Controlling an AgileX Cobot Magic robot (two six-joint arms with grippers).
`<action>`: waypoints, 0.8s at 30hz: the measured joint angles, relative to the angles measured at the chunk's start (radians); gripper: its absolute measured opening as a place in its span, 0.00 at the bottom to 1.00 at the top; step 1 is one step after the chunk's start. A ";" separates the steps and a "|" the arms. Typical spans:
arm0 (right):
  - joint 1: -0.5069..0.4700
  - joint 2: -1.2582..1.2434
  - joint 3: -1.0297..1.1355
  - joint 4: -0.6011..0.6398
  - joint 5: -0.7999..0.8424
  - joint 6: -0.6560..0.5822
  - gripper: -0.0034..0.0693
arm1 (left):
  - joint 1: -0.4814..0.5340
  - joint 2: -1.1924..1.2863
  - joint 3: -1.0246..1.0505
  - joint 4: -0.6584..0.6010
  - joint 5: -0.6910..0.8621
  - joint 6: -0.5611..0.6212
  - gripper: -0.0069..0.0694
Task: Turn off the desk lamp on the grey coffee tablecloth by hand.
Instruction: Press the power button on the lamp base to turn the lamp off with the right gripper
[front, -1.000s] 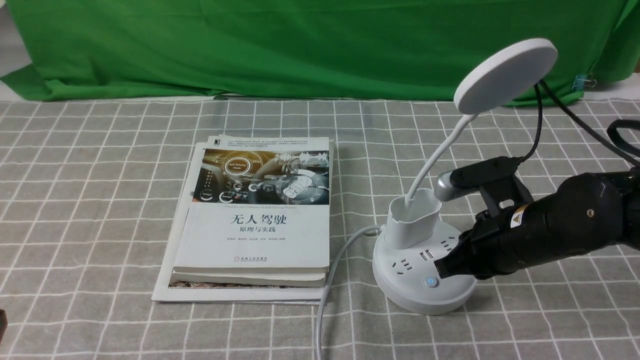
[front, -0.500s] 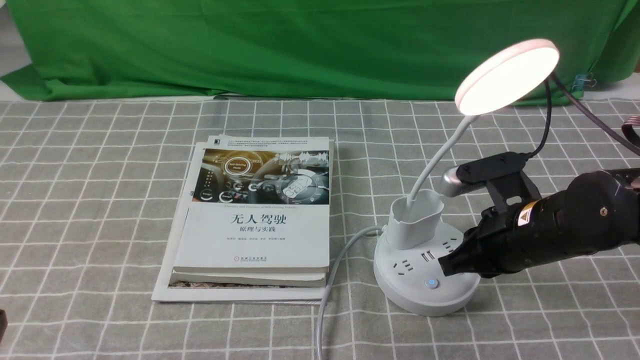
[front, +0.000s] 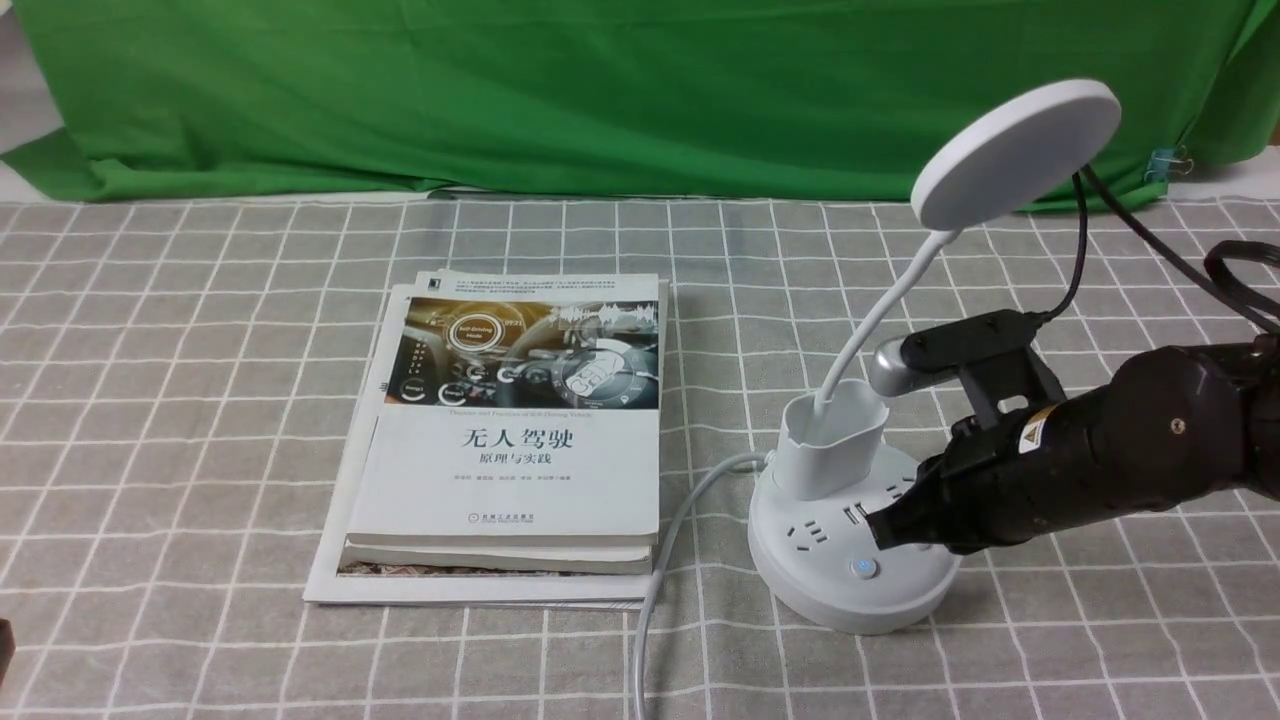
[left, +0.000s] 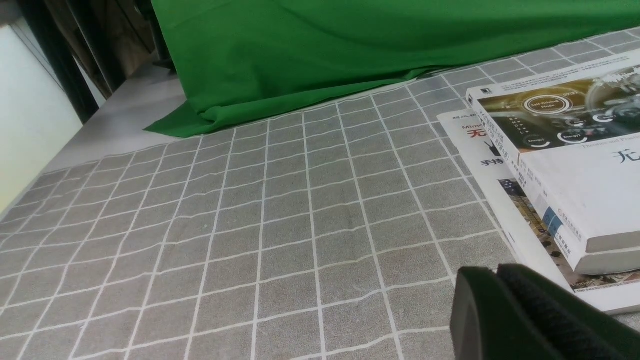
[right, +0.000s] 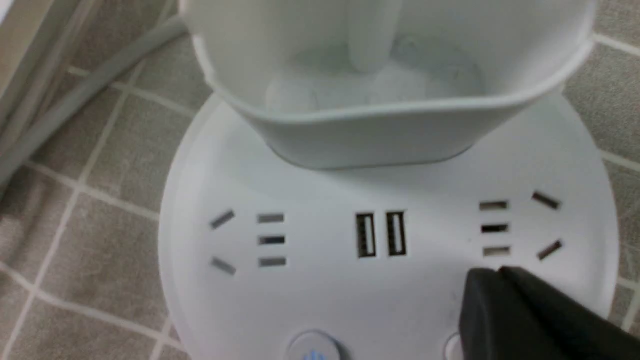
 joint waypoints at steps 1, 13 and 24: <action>0.000 -0.020 0.006 -0.001 0.006 0.001 0.11 | 0.000 0.000 0.000 0.000 0.000 0.000 0.12; 0.000 0.003 0.006 -0.003 0.026 0.009 0.11 | 0.000 0.000 0.000 0.000 0.000 0.000 0.12; 0.000 0.016 -0.007 0.000 0.011 0.032 0.11 | 0.000 0.000 0.000 0.000 0.000 -0.001 0.12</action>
